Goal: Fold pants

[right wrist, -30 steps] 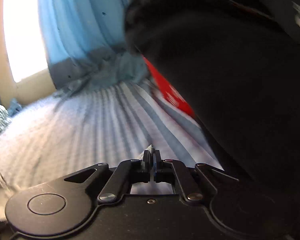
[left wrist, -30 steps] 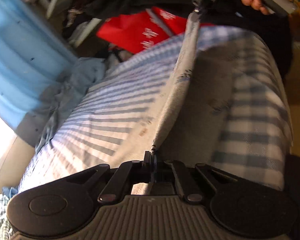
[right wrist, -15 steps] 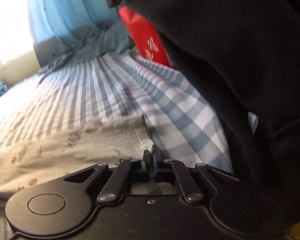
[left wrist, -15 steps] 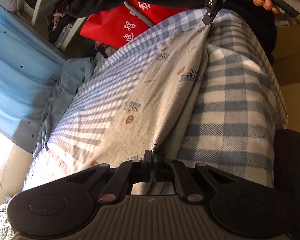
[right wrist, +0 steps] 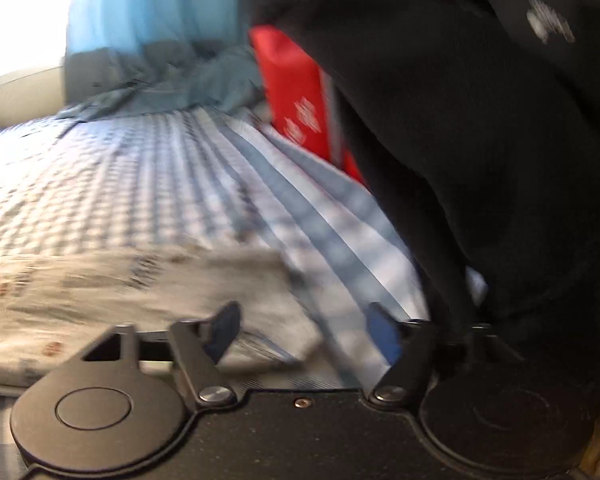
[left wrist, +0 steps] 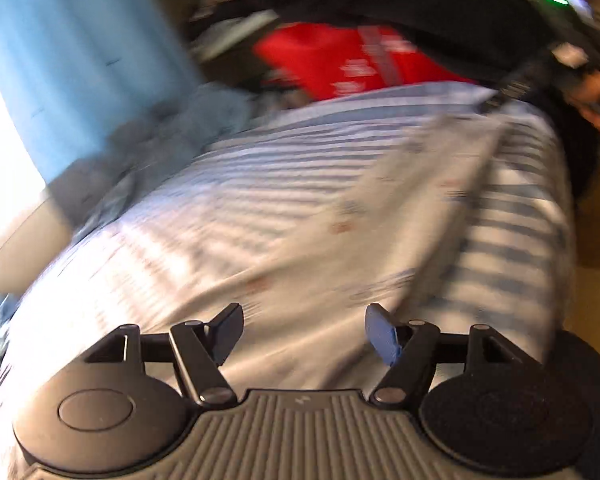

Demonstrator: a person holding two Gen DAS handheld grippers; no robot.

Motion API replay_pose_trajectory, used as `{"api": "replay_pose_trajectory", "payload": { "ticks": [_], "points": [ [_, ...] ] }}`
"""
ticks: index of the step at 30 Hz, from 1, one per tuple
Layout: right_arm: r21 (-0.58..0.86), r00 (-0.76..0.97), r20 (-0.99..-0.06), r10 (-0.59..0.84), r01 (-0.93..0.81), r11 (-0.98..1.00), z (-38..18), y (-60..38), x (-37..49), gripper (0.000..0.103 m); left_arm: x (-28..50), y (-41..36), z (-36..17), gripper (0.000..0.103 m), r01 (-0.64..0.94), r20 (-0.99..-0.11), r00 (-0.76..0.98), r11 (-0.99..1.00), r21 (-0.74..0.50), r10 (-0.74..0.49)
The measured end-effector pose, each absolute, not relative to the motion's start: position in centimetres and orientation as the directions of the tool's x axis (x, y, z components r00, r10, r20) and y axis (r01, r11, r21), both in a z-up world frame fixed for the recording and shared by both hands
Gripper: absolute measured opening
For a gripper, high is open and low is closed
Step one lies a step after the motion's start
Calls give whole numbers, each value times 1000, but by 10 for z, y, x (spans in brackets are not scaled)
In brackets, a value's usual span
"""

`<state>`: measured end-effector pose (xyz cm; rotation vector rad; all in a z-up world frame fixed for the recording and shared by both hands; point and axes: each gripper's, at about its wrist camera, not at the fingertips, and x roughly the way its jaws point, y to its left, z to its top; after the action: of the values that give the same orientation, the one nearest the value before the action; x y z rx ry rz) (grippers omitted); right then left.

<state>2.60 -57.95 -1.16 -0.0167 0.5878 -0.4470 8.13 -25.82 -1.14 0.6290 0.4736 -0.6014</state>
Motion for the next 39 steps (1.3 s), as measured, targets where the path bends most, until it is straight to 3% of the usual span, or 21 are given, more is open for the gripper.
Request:
{"api": "replay_pose_trajectory", "payload": {
  "ticks": [2,5,9,16,19,22,24,28,30,35,39],
  "points": [
    [-184,775,-505,-380,333,925,-13,-549,33,92,95,-224,-9,74,555,-582,766,737,385,-273],
    [-272,811,-490,-321,207,940,-25,-503,43,98,116,-163,-12,74,418,-615,779,834,361,-124],
    [-396,779,-540,-319,99,913,-51,-461,63,98,133,-65,-14,74,235,-642,765,906,352,51],
    [-442,878,-454,-153,-73,894,-25,-380,111,102,163,47,3,76,-23,-604,753,928,371,260],
    [-423,893,-449,-29,-183,887,-21,-339,142,102,174,90,6,77,-111,-670,699,963,246,252],
    [-307,866,-483,132,-309,900,-19,-302,175,102,173,127,4,76,-155,-737,656,985,79,162],
    [-203,836,-502,222,-364,909,-16,-283,195,102,175,146,-2,65,-161,-776,626,987,-28,80],
    [-19,787,-520,332,-400,916,-15,-254,228,101,184,157,-11,6,-167,-801,596,967,-193,-57],
    [-3,782,-515,351,-412,911,-16,-243,231,101,183,153,-4,4,-174,-768,640,968,-179,-27],
    [-56,774,-530,346,-439,897,-37,-225,220,101,180,118,27,2,-45,-634,771,998,35,57],
    [-50,761,-553,338,-436,899,-50,-222,216,101,187,115,8,2,-47,-668,732,989,139,129]
  ]
}}
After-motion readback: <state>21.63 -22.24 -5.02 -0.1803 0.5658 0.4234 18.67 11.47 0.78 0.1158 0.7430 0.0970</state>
